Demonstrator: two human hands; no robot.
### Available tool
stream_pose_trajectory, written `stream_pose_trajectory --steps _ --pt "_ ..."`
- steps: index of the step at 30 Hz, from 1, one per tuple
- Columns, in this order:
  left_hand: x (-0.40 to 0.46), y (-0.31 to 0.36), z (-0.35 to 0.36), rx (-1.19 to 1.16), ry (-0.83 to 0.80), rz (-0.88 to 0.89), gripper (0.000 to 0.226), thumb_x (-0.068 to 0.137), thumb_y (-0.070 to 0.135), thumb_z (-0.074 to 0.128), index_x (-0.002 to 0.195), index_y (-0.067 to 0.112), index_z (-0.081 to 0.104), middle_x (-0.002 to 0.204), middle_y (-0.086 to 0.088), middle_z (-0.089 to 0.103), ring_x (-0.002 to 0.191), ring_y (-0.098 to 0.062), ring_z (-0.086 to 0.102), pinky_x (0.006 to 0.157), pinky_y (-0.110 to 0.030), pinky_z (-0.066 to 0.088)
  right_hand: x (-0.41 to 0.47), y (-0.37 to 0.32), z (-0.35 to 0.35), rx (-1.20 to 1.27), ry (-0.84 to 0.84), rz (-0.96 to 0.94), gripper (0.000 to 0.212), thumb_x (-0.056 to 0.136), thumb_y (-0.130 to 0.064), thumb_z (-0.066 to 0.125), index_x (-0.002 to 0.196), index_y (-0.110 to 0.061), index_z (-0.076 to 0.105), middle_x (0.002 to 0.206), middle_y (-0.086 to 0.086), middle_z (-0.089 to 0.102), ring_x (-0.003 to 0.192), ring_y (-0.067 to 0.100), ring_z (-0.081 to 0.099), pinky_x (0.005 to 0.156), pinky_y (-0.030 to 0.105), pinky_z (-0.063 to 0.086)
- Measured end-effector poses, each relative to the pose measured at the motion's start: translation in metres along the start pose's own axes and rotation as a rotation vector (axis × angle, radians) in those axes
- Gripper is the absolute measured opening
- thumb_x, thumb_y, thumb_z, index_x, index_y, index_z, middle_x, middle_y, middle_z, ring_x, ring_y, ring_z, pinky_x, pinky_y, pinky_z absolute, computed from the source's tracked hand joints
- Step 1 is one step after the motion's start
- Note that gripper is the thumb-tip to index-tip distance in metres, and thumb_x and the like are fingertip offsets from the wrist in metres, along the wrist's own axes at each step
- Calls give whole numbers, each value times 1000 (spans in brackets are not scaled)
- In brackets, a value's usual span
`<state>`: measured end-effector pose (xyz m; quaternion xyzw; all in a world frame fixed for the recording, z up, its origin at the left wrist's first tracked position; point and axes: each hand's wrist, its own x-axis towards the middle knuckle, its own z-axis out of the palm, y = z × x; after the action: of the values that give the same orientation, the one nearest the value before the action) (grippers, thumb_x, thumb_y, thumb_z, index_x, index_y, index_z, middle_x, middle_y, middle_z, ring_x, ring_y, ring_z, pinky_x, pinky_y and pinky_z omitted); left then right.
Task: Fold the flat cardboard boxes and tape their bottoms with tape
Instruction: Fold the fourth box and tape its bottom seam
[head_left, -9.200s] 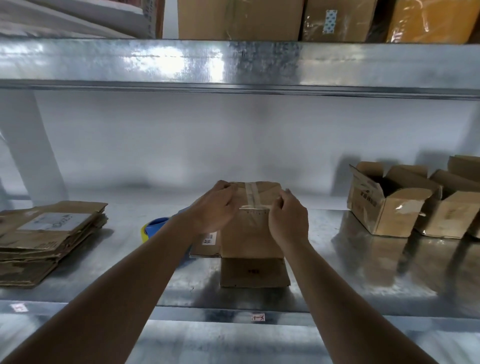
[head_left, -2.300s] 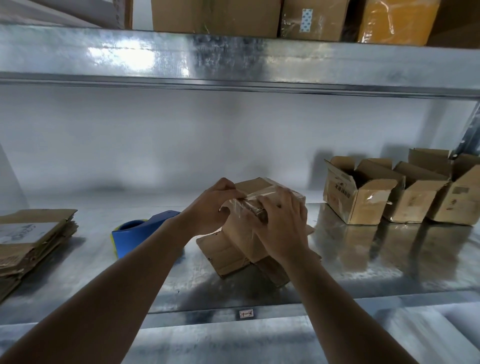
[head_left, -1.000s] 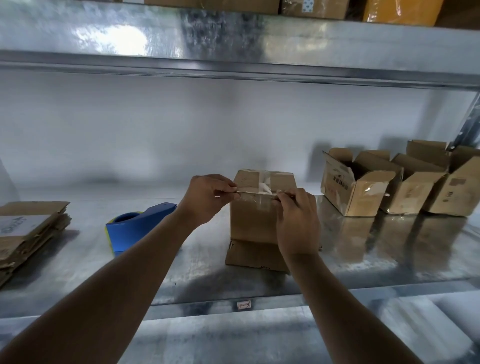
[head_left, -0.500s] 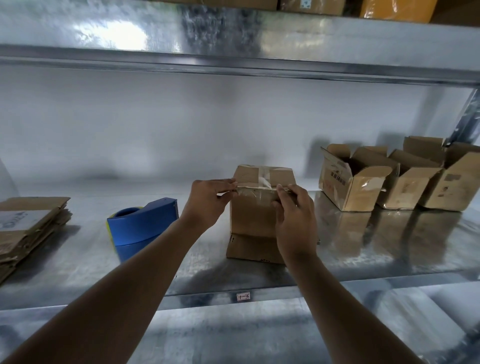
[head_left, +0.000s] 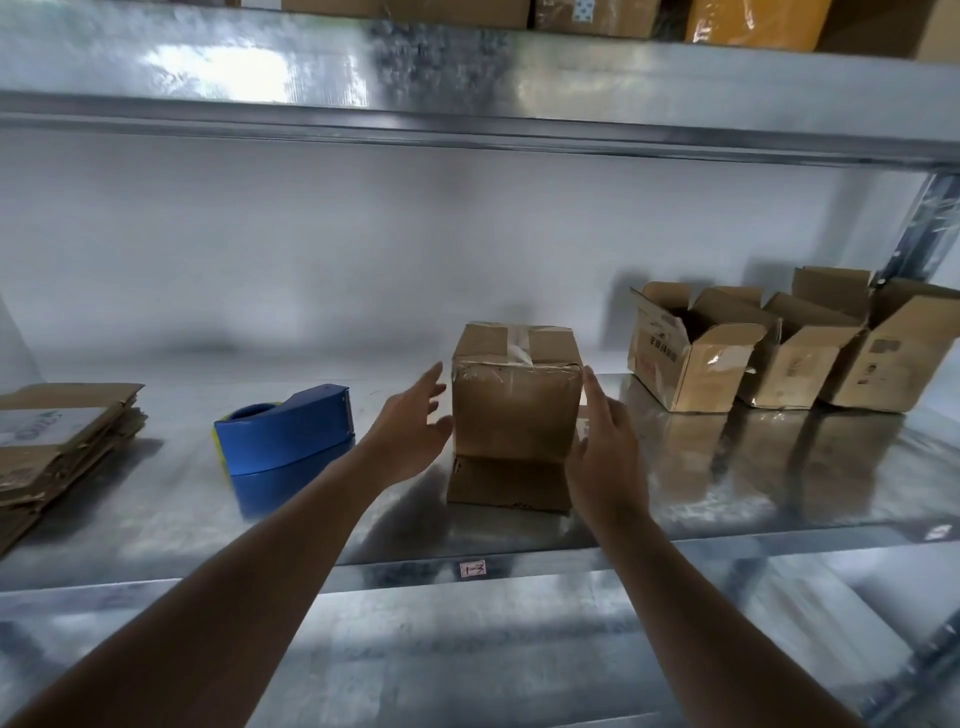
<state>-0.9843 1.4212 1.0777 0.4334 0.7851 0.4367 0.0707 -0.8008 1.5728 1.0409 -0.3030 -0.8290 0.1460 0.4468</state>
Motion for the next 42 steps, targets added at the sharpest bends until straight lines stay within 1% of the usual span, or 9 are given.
stream_pose_trajectory --steps 5,9,16,20,24,28,34,37,42 --pt "-14 7 10 82 -174 -32 83 102 0 57 164 31 13 163 -4 41 128 -29 63 95 -35 55 -11 -4 -6 96 -160 23 114 93 13 53 158 -51 -15 146 13 54 126 31 58 103 52 55" --pt "-23 13 10 45 -136 -11 91 100 -8 55 165 33 6 165 -6 36 141 -34 51 103 -38 51 -11 2 -10 211 -167 49 121 87 21 49 159 -52 -14 139 19 55 124 33 58 106 50 52" --pt "-29 30 -1 -118 -42 70 96 90 -28 46 156 41 31 163 9 37 149 -26 39 110 -44 49 4 0 -33 421 -174 2 102 86 20 50 164 -35 14 161 -2 41 144 25 47 112 47 49" --pt "-34 49 -4 -223 73 131 69 96 20 72 148 53 41 160 16 39 148 -17 39 117 -42 43 15 -3 -57 549 -230 -49 97 91 7 70 163 -35 21 164 -14 35 149 18 40 111 42 50" --pt "-34 63 -2 -151 217 161 71 95 3 68 154 34 43 155 10 49 141 -15 50 113 -43 48 25 -12 -84 681 -298 -76 86 90 -37 69 163 -36 23 156 -30 32 141 -1 36 111 28 43" --pt "-38 79 -6 -403 259 171 76 77 37 83 146 30 54 147 5 58 135 -30 56 111 -58 48 35 -9 -96 676 -286 -158 77 92 -42 72 159 -36 36 157 -22 44 143 2 46 112 28 46" --pt "-35 111 -1 -245 251 198 124 59 43 98 158 41 24 150 16 44 129 -6 51 104 -27 51 53 -22 -114 603 3 -223 48 95 -27 76 140 -28 58 135 -18 63 119 7 67 98 31 59" --pt "-31 113 0 -243 238 264 123 63 14 99 154 48 23 143 15 48 129 0 50 98 -23 54 57 -36 -125 518 83 -204 33 96 -42 72 125 -35 60 107 -40 58 102 11 74 89 29 60" --pt "-30 122 -7 -121 223 146 100 83 10 83 155 27 16 129 13 51 116 -12 59 97 -31 54 70 -42 -125 519 193 -154 27 93 -38 77 106 -29 54 99 -26 60 84 13 70 75 25 58"
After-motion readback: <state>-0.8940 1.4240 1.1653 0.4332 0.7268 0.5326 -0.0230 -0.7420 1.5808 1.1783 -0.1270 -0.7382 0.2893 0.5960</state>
